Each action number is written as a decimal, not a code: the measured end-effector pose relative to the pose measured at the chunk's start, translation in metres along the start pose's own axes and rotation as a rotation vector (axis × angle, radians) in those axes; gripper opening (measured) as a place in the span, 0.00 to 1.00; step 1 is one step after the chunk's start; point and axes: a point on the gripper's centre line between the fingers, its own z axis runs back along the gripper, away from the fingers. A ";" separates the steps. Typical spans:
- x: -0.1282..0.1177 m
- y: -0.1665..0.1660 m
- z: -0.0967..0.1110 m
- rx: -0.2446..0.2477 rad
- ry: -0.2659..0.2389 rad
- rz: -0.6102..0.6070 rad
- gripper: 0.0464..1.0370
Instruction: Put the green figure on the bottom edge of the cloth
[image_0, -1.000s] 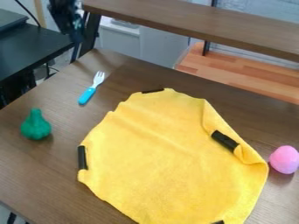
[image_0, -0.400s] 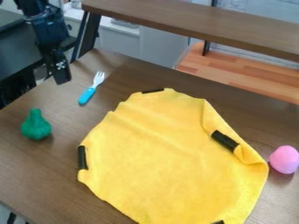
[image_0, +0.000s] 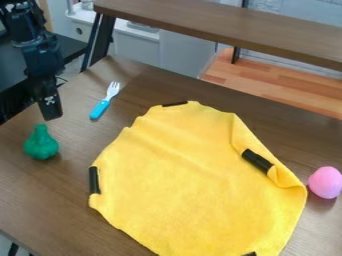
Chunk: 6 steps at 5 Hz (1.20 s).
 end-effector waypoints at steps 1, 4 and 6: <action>-0.011 -0.001 0.003 0.010 0.022 -0.013 0.96; -0.024 -0.008 -0.015 0.027 0.092 -0.002 0.88; -0.024 -0.013 -0.031 -0.002 0.129 -0.026 0.42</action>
